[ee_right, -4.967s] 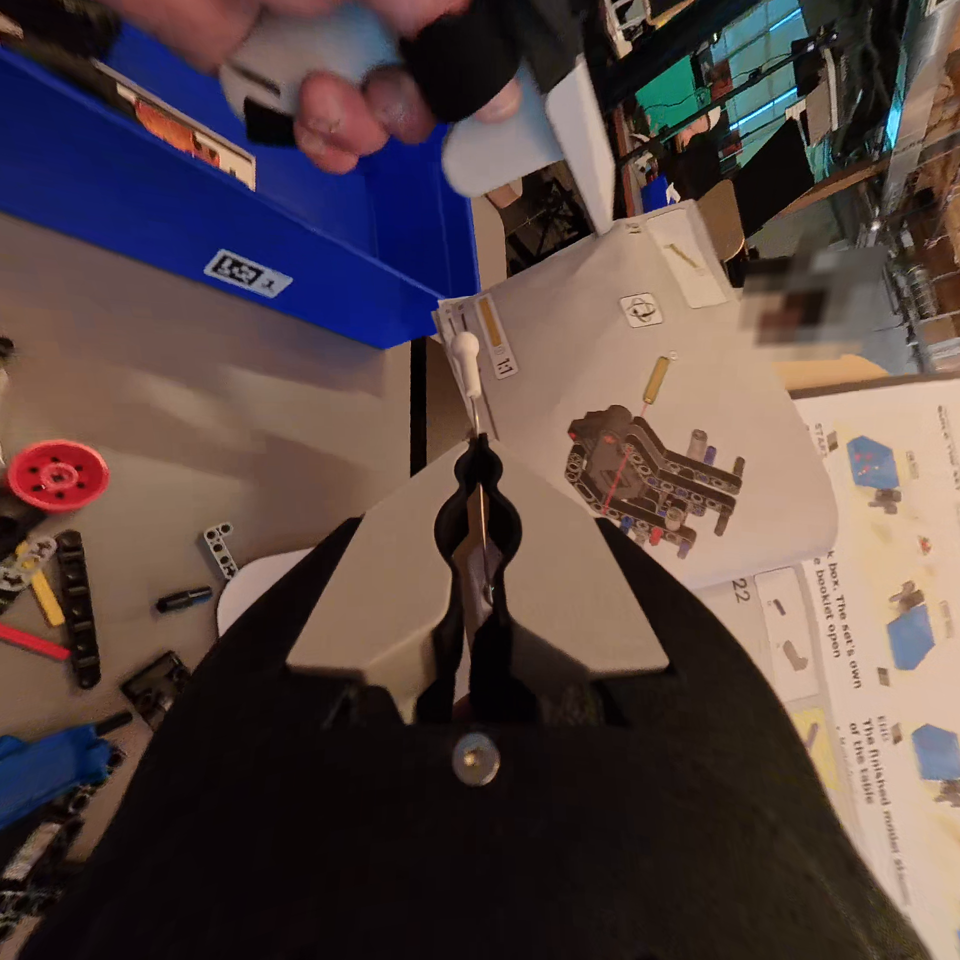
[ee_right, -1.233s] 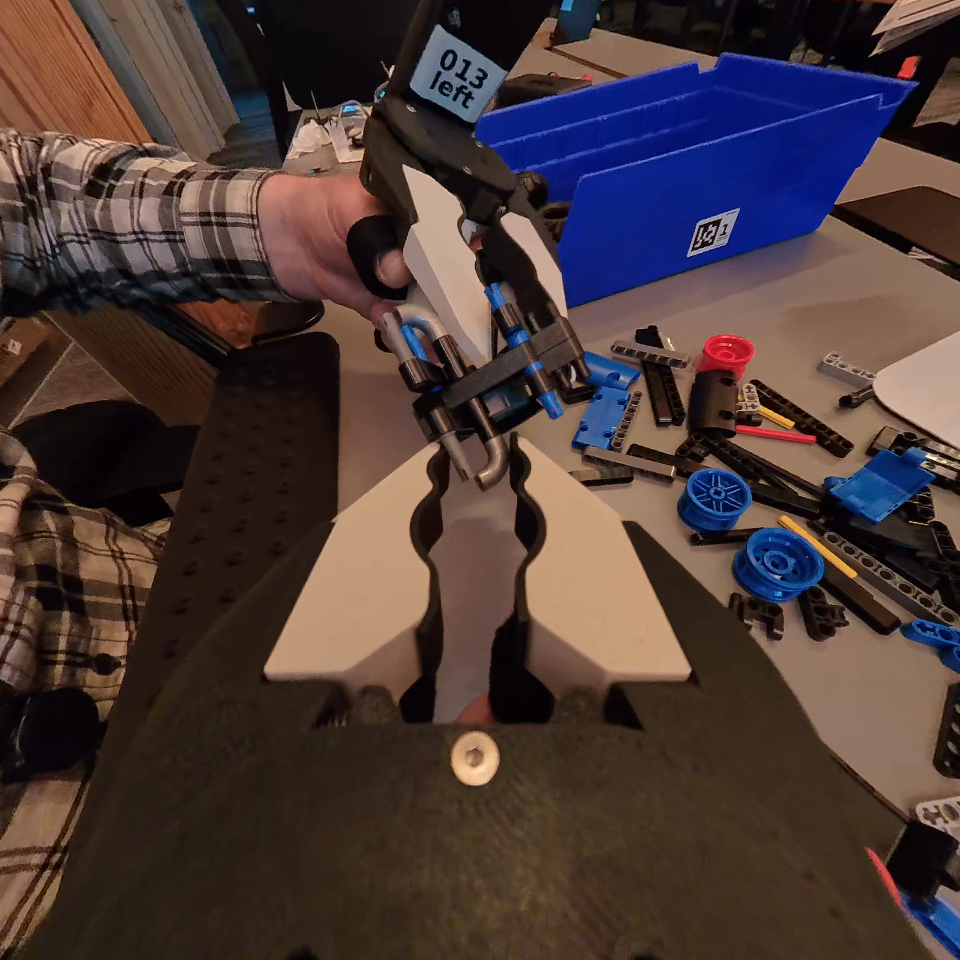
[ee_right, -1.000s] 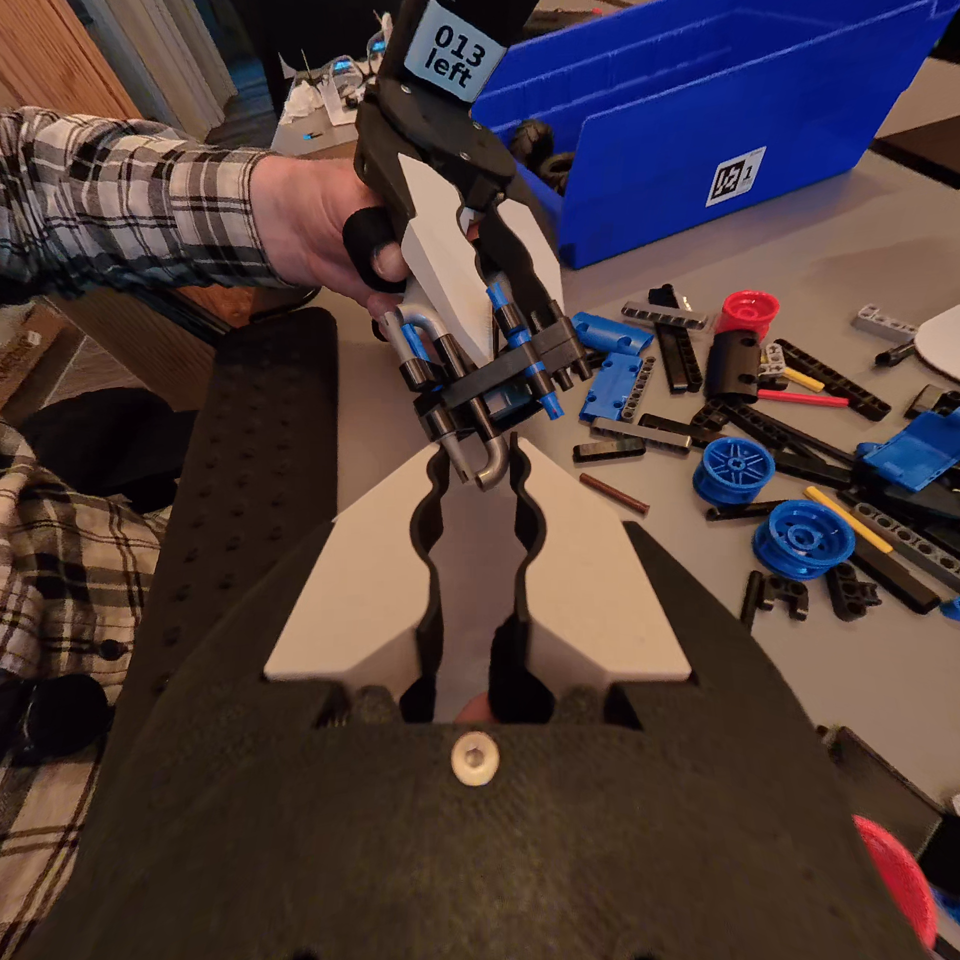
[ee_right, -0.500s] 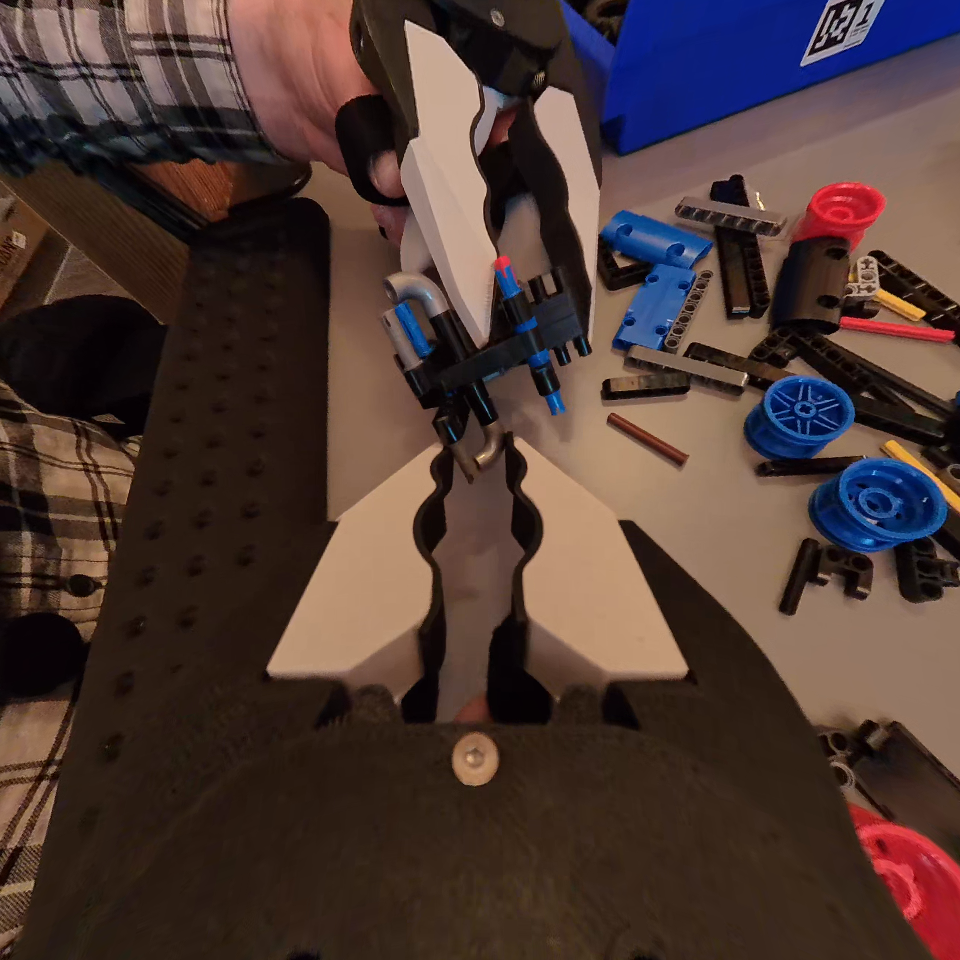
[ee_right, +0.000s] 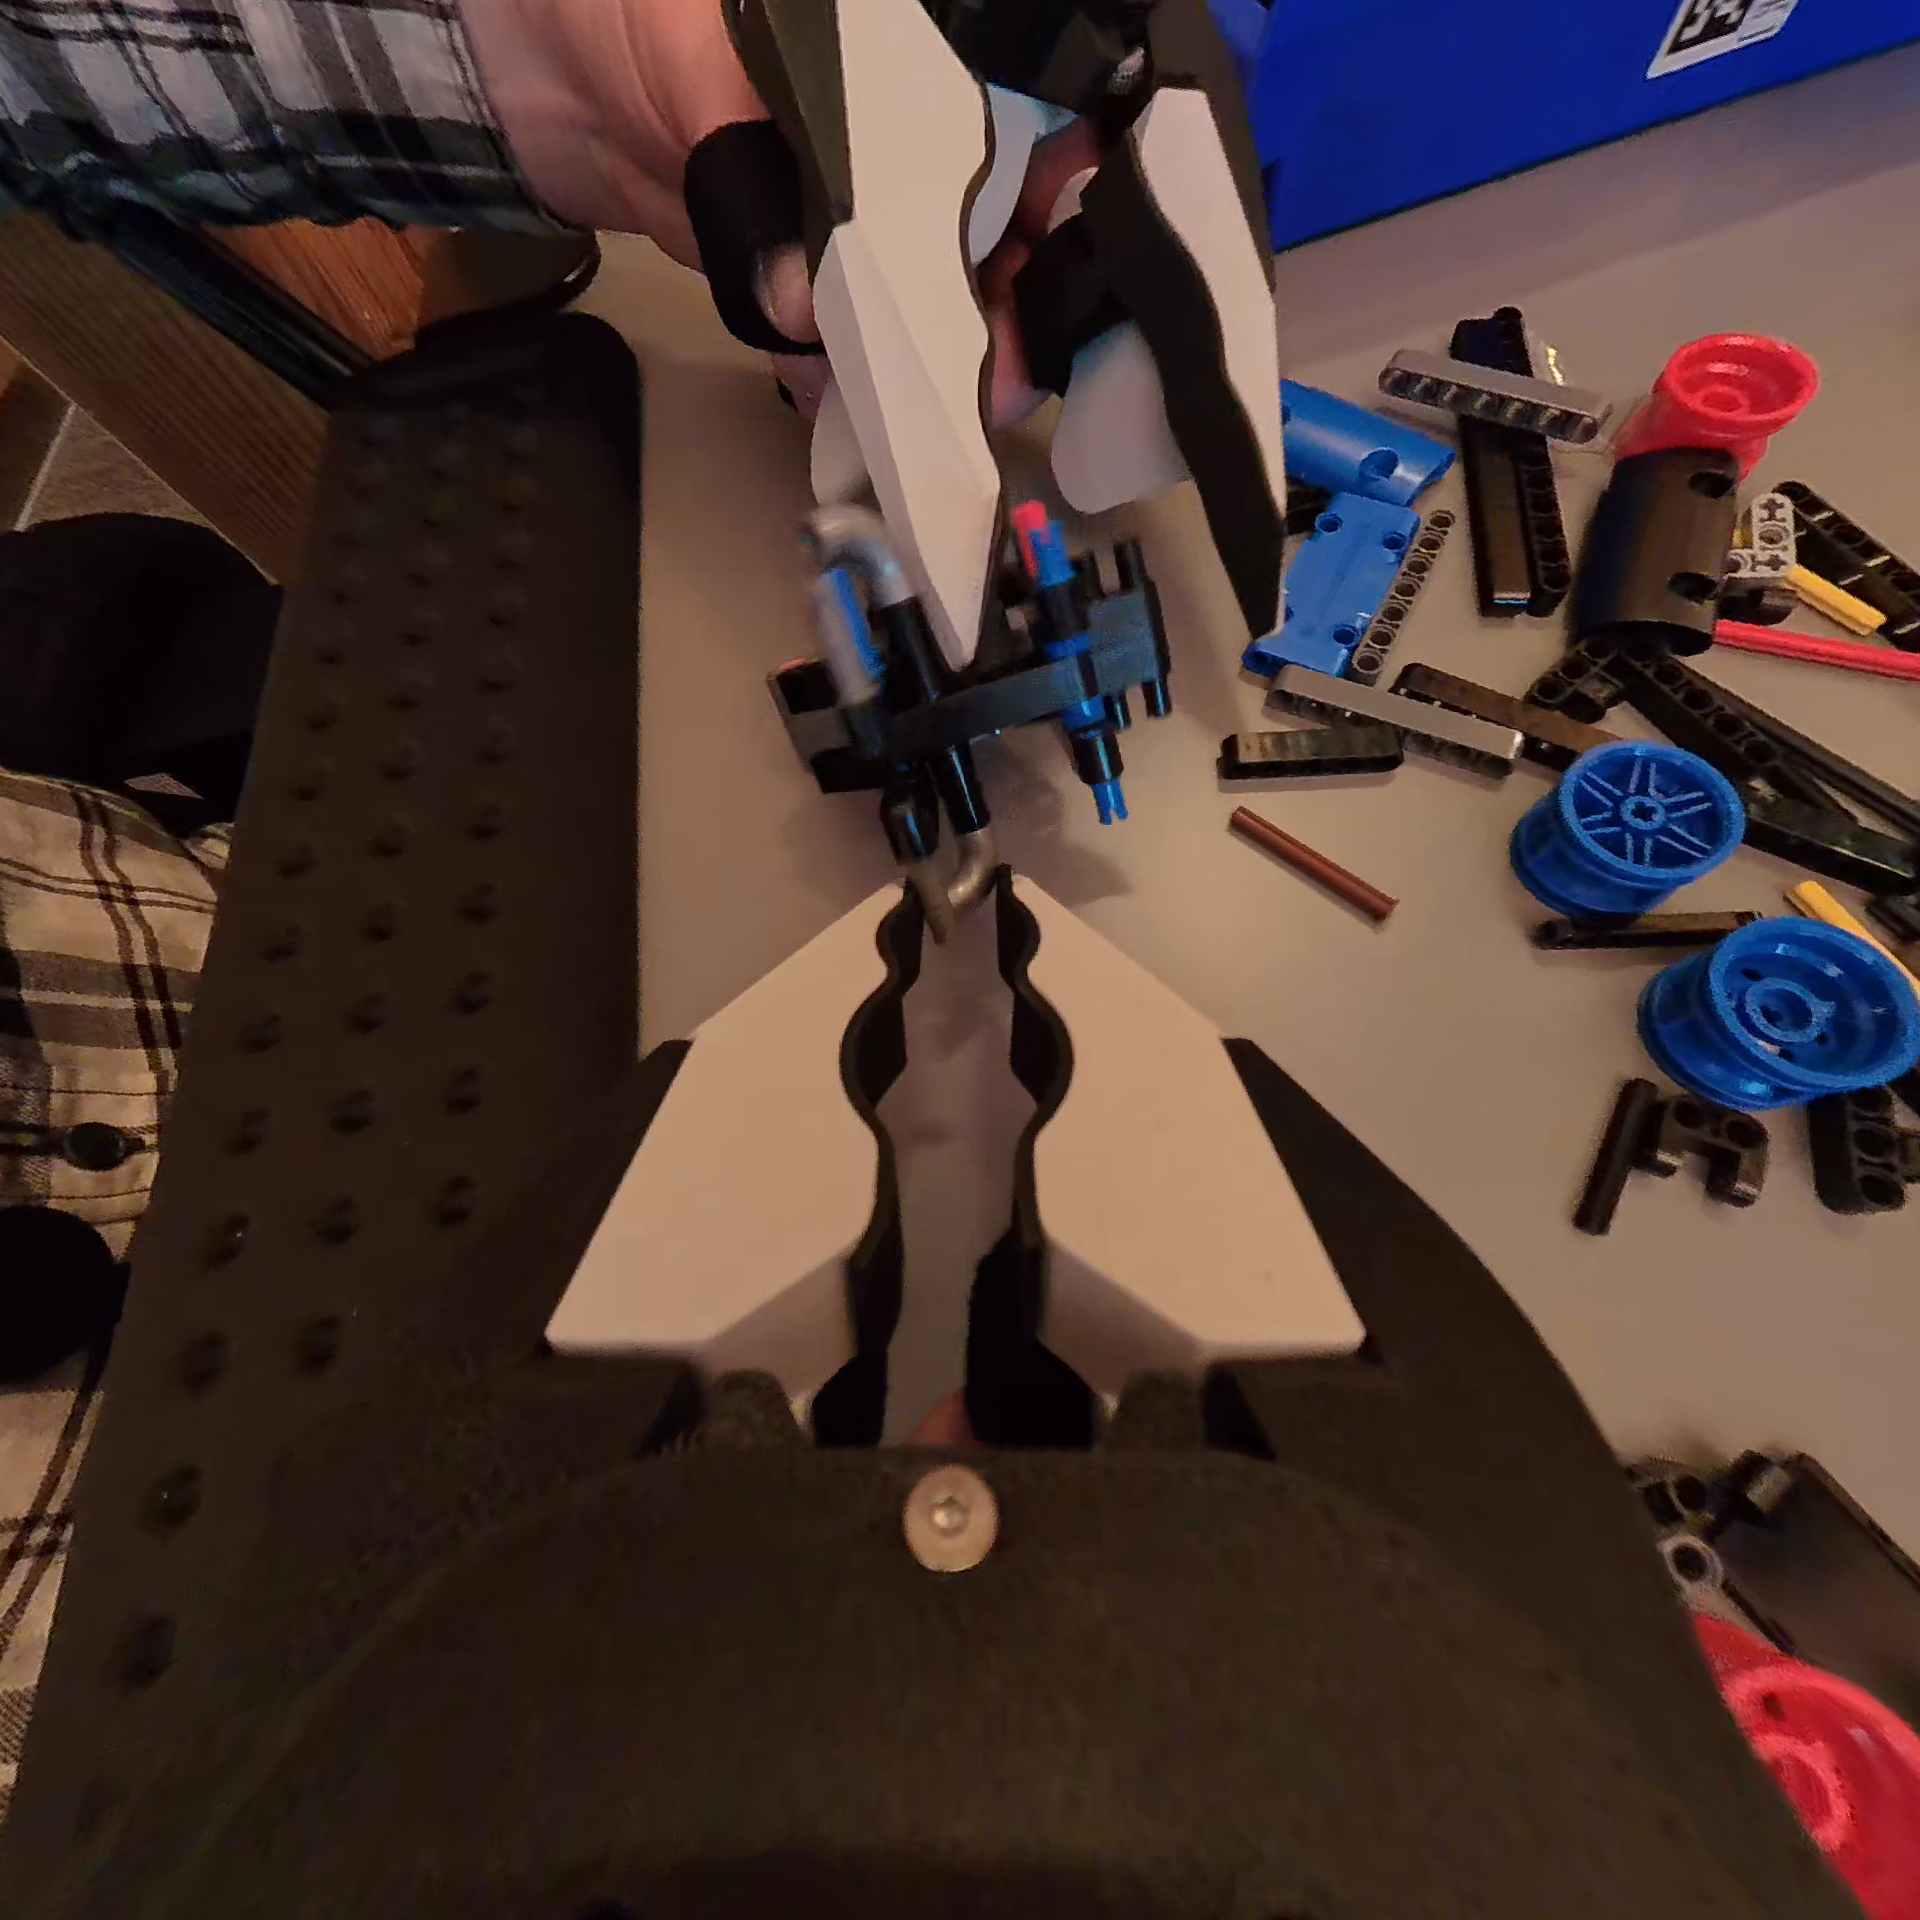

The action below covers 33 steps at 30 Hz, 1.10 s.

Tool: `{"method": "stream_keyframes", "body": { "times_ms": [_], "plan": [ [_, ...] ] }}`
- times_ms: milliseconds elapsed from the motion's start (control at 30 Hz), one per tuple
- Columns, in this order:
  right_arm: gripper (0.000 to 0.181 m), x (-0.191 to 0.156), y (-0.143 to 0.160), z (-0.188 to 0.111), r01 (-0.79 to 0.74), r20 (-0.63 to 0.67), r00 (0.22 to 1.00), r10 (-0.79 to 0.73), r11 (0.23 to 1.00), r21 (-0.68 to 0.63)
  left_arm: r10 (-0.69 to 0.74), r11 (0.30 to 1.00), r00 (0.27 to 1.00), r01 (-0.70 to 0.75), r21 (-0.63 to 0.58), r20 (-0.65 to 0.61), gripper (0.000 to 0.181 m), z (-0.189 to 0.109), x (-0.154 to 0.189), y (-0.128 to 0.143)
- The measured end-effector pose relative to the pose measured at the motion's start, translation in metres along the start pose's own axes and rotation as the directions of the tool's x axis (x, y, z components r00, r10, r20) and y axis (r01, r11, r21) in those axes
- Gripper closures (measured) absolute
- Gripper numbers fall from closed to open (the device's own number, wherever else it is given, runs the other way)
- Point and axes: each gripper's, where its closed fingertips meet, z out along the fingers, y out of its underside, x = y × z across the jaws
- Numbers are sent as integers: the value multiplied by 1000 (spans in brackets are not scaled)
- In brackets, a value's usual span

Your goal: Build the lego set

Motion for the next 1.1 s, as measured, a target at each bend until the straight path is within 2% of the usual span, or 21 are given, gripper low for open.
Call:
{"method": "stream_keyframes", "body": {
  "times_ms": [133, 233, 333, 500, 567, 700, 767, 867, 967, 1100],
  "plan": [
    [170, -4, -4, 4, -13, 13, 1000, 12, 1000, 19, -17, 999, 999, 18, 29, -40, 101, -6, 3, -7],
    [170, -4, -2, 6, -16, 15, 1000, 16, 1000, 11, -1, 1000, 1000, 2, 16, -4, 100, -11, -2, -8],
    [170, -5, -6, 6, -27, 23, 999, 26, 999, 29, 0, 1000, 1000, 0, 26, 0, 95, -28, 0, -15],
    [170, -8, -17, 5, -48, 23, 999, 47, 998, 50, 89, 978, 996, -92, -188, -24, 79, -51, 26, 11],
    [170, -10, -20, 5, -45, 15, 999, 44, 998, 49, 111, 969, 994, -109, -221, -3, 82, -52, 30, 22],
    [170, -16, -32, 7, -20, 4, 1000, 19, 998, 58, 165, 946, 985, -147, -289, 41, 91, -34, 29, 50],
    [170, -22, -38, 10, 0, -8, 1000, 0, 999, 54, 196, 944, 979, -173, -281, 54, 104, -25, 28, 53],
    [166, -22, -42, 14, 60, -70, 996, -58, 998, 26, 223, 939, 975, -216, -267, -1, 110, -19, 31, 53],
    [156, -30, -41, 18, 82, -57, 995, -82, 997, 8, 244, 917, 966, -260, -303, -90, 112, -21, 31, 56],
    [149, -21, -37, 15, 70, -79, 995, -69, 998, 9, 320, 874, 946, -312, -373, -41, 94, -35, 14, 58]
  ]
}}
